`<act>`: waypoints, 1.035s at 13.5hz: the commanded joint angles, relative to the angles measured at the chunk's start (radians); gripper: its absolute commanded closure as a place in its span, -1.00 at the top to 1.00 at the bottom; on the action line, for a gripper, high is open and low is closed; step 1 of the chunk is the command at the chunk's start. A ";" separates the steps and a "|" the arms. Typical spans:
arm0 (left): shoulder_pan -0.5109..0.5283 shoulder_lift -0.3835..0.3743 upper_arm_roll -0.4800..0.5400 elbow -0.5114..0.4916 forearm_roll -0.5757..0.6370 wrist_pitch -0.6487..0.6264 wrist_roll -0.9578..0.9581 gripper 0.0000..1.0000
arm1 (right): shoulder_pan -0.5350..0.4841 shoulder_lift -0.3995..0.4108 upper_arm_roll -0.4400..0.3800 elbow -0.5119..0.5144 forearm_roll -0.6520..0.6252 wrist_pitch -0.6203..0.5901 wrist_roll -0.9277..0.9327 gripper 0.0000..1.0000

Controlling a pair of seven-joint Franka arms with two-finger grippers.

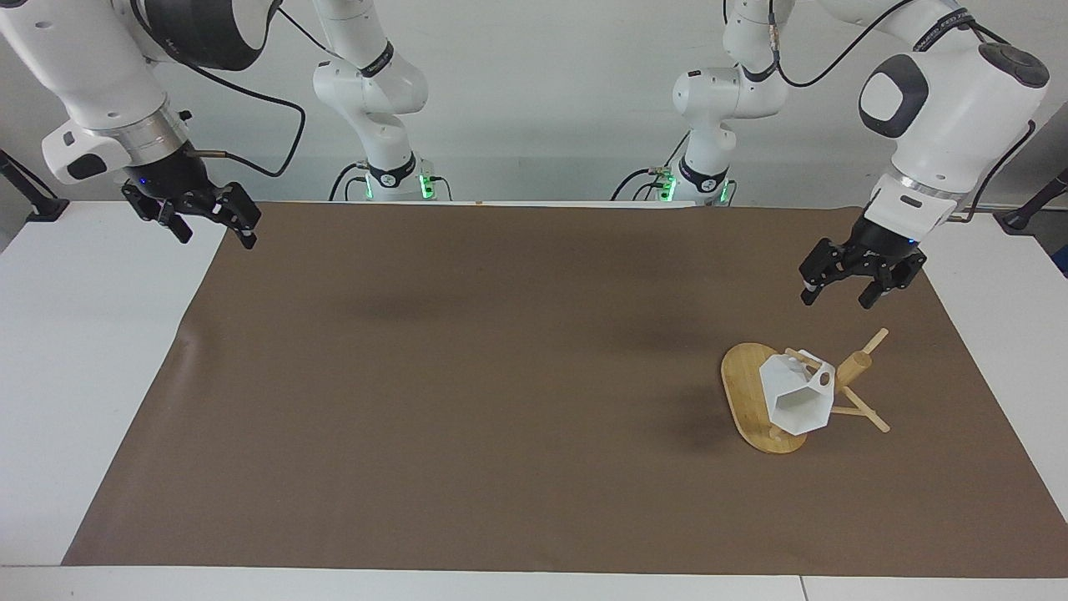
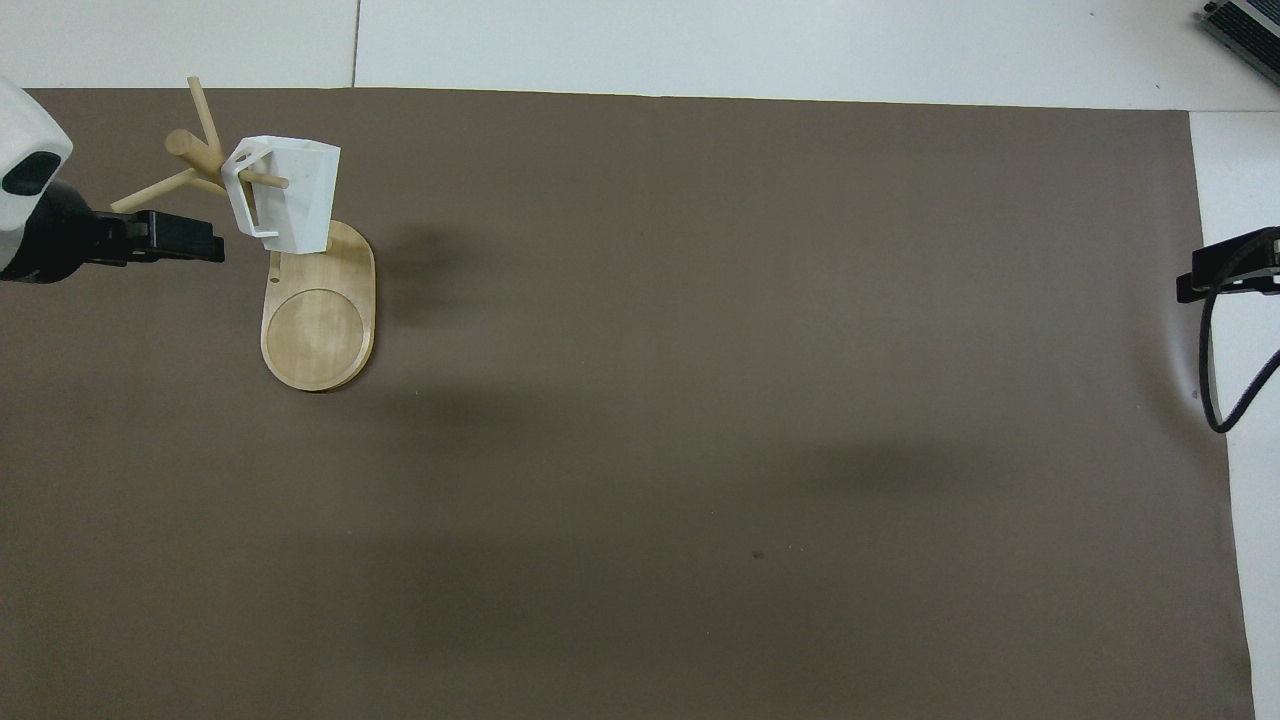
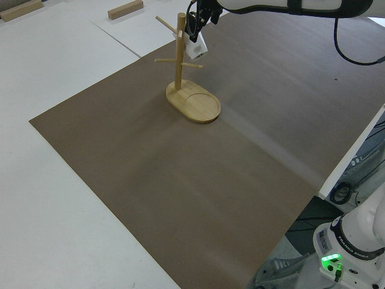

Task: Hang cup on rack
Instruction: 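Open the left gripper and withdraw it from the hung cup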

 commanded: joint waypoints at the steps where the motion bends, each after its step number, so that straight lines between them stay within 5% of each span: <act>1: 0.006 -0.047 -0.001 -0.007 0.034 -0.070 0.055 1.00 | -0.006 -0.025 0.000 -0.028 0.024 -0.002 -0.016 1.00; 7: 0.006 -0.081 -0.001 0.008 0.069 -0.176 0.064 1.00 | -0.006 -0.025 0.000 -0.028 0.024 -0.002 -0.016 1.00; 10: 0.006 -0.063 -0.001 0.077 0.111 -0.199 0.084 1.00 | -0.006 -0.025 0.000 -0.028 0.024 -0.002 -0.016 1.00; 14: 0.026 0.008 -0.001 0.227 0.111 -0.381 0.080 1.00 | -0.006 -0.025 0.000 -0.028 0.024 -0.002 -0.016 1.00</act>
